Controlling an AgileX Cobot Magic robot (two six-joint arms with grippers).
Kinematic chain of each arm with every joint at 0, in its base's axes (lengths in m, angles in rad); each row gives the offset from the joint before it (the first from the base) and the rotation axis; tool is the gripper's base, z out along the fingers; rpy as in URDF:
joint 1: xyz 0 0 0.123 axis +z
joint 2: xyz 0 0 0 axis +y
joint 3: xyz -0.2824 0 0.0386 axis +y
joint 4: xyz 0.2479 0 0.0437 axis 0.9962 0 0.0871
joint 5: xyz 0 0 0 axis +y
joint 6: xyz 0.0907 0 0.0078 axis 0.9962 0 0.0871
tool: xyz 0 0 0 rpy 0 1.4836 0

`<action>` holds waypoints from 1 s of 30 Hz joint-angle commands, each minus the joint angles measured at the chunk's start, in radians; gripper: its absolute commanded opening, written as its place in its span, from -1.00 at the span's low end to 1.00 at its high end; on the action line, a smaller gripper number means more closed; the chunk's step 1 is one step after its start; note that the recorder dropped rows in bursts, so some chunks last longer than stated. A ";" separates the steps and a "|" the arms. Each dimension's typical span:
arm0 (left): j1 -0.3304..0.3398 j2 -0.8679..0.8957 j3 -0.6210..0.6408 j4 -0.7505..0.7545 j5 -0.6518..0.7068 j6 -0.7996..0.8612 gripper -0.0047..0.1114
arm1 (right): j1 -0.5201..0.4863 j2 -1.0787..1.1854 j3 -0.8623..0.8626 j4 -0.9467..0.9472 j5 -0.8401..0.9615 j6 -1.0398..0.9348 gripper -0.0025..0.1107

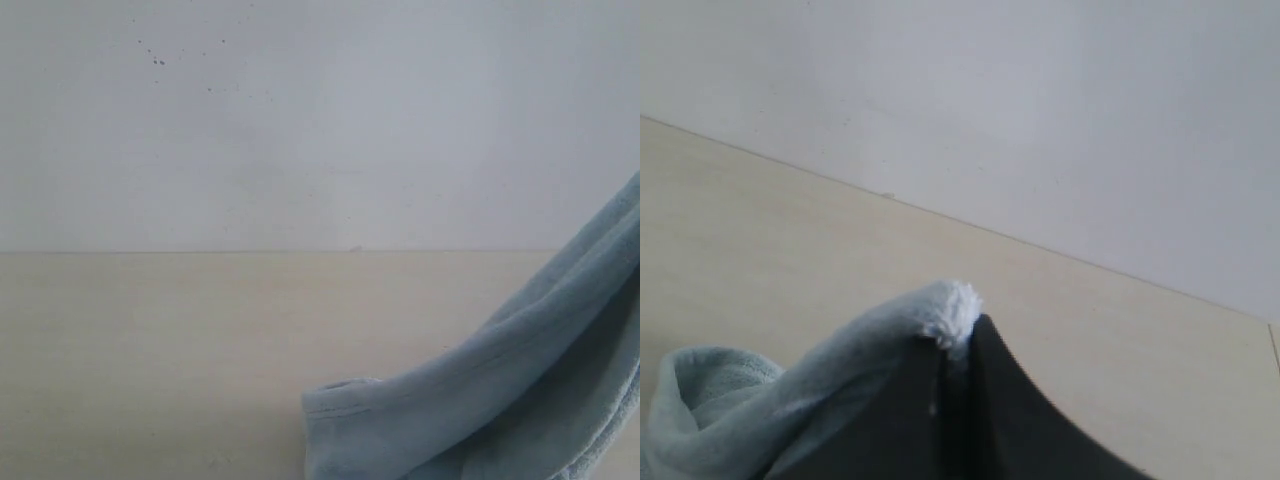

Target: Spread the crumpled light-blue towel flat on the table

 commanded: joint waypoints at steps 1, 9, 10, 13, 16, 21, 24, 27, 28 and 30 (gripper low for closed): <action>0.003 -0.003 0.004 -0.029 -0.006 -0.026 -0.83 | 0.006 -0.003 -0.004 0.002 -0.004 -0.011 -0.96; -0.001 -0.003 0.004 -0.363 -0.185 -0.499 -0.85 | 0.091 -0.001 -0.004 -0.039 -0.028 -0.068 -0.96; -0.002 -0.003 0.004 -0.363 -0.151 -0.506 -0.85 | 0.093 -0.001 -0.004 -0.055 -0.035 -0.068 -0.96; -0.031 -0.003 0.004 -0.363 -0.097 -0.506 -0.85 | 0.093 -0.001 -0.004 -0.176 -0.041 -0.031 -0.96; -0.093 0.025 0.004 -0.363 -0.117 -0.506 -0.85 | 0.105 -0.001 -0.004 -0.388 -0.030 0.106 -0.96; -0.238 0.120 0.004 -0.324 -0.263 -0.497 -0.85 | 0.192 -0.001 -0.004 -0.501 0.005 0.060 -0.96; -0.333 0.228 -0.034 -0.138 -0.336 -0.497 -0.85 | 0.222 -0.001 -0.007 -0.567 -0.002 0.072 -0.96; -0.398 0.373 -0.100 0.098 -0.416 -0.497 -0.85 | 0.222 -0.001 -0.037 -0.712 -0.014 0.158 -0.96; -0.412 0.436 -0.126 0.160 -0.446 -0.497 -0.85 | 0.222 -0.001 -0.048 -0.736 -0.014 0.172 -0.96; -0.420 0.559 -0.178 0.235 -0.475 -0.497 -0.85 | 0.222 -0.001 -0.073 -0.763 -0.014 0.179 -0.96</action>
